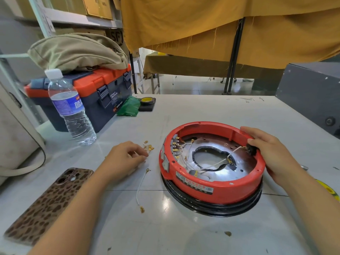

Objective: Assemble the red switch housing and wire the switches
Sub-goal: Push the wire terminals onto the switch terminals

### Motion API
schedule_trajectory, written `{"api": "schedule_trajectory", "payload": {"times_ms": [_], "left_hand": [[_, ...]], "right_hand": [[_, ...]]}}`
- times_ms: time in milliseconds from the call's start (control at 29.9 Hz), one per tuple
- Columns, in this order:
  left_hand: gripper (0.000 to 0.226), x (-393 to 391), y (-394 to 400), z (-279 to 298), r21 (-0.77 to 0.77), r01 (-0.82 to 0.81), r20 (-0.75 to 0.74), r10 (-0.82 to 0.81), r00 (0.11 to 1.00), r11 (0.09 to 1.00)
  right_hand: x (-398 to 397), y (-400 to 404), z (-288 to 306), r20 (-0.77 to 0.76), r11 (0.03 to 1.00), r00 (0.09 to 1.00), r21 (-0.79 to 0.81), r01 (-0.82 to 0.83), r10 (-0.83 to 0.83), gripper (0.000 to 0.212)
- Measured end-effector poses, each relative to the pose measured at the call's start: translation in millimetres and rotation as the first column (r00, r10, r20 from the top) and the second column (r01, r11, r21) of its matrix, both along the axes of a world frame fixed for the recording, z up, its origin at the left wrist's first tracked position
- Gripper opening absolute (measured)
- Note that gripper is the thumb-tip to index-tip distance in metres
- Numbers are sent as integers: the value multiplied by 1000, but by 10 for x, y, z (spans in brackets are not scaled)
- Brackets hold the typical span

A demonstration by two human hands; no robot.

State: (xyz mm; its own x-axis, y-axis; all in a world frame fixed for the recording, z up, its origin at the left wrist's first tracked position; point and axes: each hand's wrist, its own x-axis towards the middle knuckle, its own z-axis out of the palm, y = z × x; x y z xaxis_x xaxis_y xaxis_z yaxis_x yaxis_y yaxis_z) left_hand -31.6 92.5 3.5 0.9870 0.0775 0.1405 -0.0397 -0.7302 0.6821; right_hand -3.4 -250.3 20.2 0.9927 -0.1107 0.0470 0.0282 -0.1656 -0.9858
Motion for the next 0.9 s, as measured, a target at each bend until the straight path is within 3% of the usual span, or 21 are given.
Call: {"api": "schedule_trajectory", "payload": {"times_ms": [167, 301, 468, 669, 736, 802, 903], "left_hand": [[10, -84, 70, -42, 66, 91, -39, -88, 995, 994], [9, -98, 37, -40, -5, 64, 76, -63, 995, 998], [18, -132, 32, -24, 103, 172, -106, -161, 981, 980], [20, -105, -54, -49, 166, 171, -105, -155, 982, 971], [18, -102, -49, -48, 86, 116, -43, -113, 993, 990], [14, -90, -32, -22, -107, 52, 14, -51, 999, 993], [8, -93, -39, 46, -476, 28, 56, -1, 998, 879]], "right_hand": [[25, -17, -28, 5, 1000, 1000, 26, 0, 0, 41], [36, -28, -51, 16, 1000, 1000, 29, -7, 6, 42], [52, -45, -68, 20, 999, 1000, 36, -16, 15, 42], [65, -63, -91, 19, 999, 1000, 32, -19, 18, 42], [67, -69, -92, 16, 1000, 1000, 22, -18, 18, 41], [67, -71, -91, 15, 1000, 1000, 21, -17, 17, 41], [63, -67, -90, 16, 1000, 1000, 17, -12, 11, 41]]}}
